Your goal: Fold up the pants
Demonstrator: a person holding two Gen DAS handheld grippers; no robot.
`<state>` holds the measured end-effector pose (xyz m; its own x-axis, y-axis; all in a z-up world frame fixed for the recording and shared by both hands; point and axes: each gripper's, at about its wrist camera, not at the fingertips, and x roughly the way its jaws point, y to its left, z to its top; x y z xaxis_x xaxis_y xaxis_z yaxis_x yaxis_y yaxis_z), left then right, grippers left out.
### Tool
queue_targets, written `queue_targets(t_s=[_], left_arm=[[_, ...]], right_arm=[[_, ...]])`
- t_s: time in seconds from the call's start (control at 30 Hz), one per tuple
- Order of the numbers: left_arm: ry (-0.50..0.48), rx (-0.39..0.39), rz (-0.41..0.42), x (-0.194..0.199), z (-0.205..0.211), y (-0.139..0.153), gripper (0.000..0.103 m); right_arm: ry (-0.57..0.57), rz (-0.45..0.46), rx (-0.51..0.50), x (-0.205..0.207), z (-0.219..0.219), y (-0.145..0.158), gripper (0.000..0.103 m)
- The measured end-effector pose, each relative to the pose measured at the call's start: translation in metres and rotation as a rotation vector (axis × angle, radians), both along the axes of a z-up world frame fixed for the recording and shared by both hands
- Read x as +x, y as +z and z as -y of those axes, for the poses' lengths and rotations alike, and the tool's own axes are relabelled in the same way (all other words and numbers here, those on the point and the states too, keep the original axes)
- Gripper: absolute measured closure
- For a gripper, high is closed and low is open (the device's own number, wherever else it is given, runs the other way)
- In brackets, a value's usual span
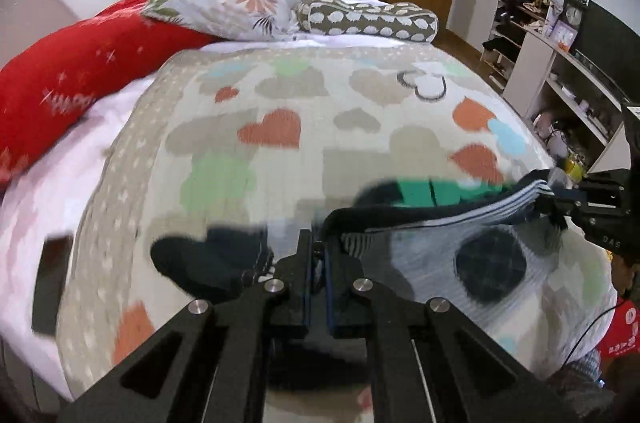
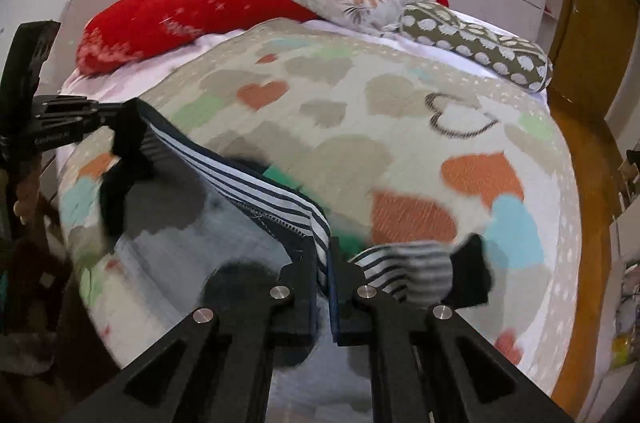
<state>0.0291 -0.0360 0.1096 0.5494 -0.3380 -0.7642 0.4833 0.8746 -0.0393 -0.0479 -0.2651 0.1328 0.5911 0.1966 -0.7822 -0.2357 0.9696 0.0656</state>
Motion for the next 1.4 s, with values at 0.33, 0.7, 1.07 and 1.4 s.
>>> queue_targets(t_s=[0.33, 0.7, 1.07, 1.4], left_arm=[[0.110, -0.003, -0.172, -0.048, -0.028, -0.076, 0.094], [0.177, -0.119, -0.162, -0.089, -0.072, -0.054, 0.058], [0.179, -0.157, -0.166, -0.088, -0.060, -0.046, 0.058], [0.196, -0.143, -0.169, -0.085, -0.041, -0.041, 0.058]], right_arm=[[-0.042, -0.061, -0.012, -0.070, -0.024, -0.061, 0.088], [-0.281, 0.048, 0.149, -0.120, 0.035, -0.037, 0.048], [-0.516, 0.044, 0.445, -0.095, 0.103, -0.055, 0.029], [-0.567, 0.023, 0.543, -0.065, 0.116, -0.078, 0.085]])
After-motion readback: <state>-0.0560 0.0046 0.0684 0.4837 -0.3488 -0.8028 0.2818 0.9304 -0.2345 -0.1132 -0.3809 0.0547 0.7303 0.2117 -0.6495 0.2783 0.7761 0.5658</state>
